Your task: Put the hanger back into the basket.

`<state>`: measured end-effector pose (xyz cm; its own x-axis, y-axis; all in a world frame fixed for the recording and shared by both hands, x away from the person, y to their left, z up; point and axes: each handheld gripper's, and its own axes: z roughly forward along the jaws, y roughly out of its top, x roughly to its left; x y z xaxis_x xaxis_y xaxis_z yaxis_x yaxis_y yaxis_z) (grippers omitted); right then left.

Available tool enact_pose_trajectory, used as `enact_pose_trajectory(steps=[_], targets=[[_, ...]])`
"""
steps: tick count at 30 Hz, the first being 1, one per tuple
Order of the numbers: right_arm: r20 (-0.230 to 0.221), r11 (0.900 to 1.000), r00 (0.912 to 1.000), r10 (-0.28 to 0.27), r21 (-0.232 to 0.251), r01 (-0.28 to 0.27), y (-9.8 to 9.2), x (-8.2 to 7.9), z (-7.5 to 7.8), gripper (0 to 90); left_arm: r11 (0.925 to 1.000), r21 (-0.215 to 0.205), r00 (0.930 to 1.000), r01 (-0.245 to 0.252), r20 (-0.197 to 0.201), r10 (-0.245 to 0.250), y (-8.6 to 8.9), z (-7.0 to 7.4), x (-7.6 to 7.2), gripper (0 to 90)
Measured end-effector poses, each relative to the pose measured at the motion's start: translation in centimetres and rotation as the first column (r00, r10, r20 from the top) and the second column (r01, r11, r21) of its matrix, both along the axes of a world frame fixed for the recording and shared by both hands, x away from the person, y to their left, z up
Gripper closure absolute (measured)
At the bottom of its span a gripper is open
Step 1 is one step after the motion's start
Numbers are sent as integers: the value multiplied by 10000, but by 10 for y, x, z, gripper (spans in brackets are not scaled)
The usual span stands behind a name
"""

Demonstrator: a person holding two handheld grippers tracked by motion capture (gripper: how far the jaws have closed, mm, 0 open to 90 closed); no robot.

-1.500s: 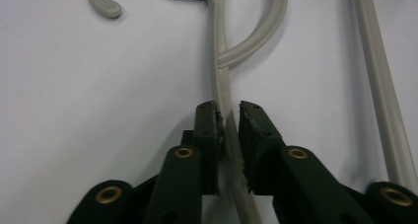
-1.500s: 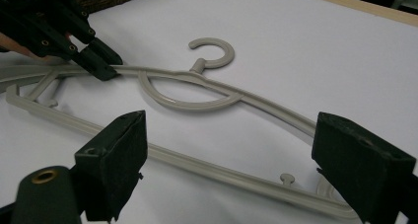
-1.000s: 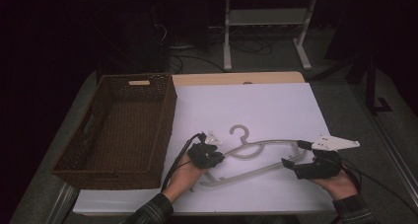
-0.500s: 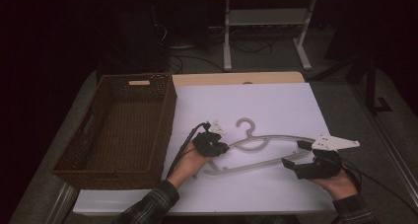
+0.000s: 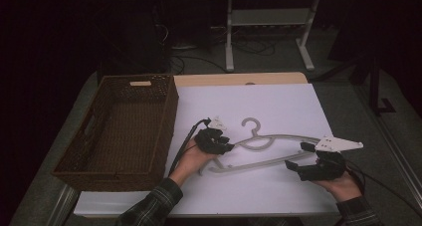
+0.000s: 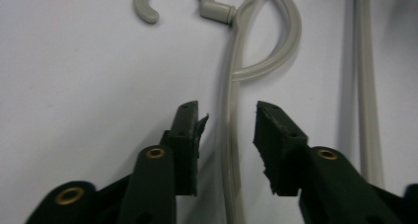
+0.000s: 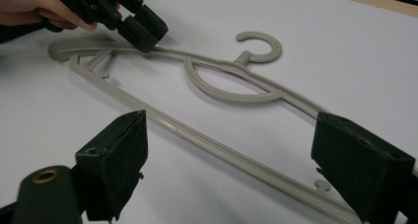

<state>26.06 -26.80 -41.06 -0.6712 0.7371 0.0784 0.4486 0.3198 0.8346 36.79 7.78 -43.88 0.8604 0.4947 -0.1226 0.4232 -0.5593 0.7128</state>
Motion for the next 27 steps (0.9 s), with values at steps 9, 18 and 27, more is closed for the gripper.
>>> enact_pose_trajectory(steps=[9,18,27], targets=[[-299,10000,9995,-27,74,30,1,1,0,172,9989,-434,9998,-166,-56,164,20,14,-11,391],[-701,9998,9975,-25,-218,10,14,5,0,386,9960,-744,9986,-485,195,501,39,23,-35,217],[-1012,9986,9947,156,-490,-206,32,15,-7,714,9930,-761,9949,-902,393,934,48,22,-54,124]])
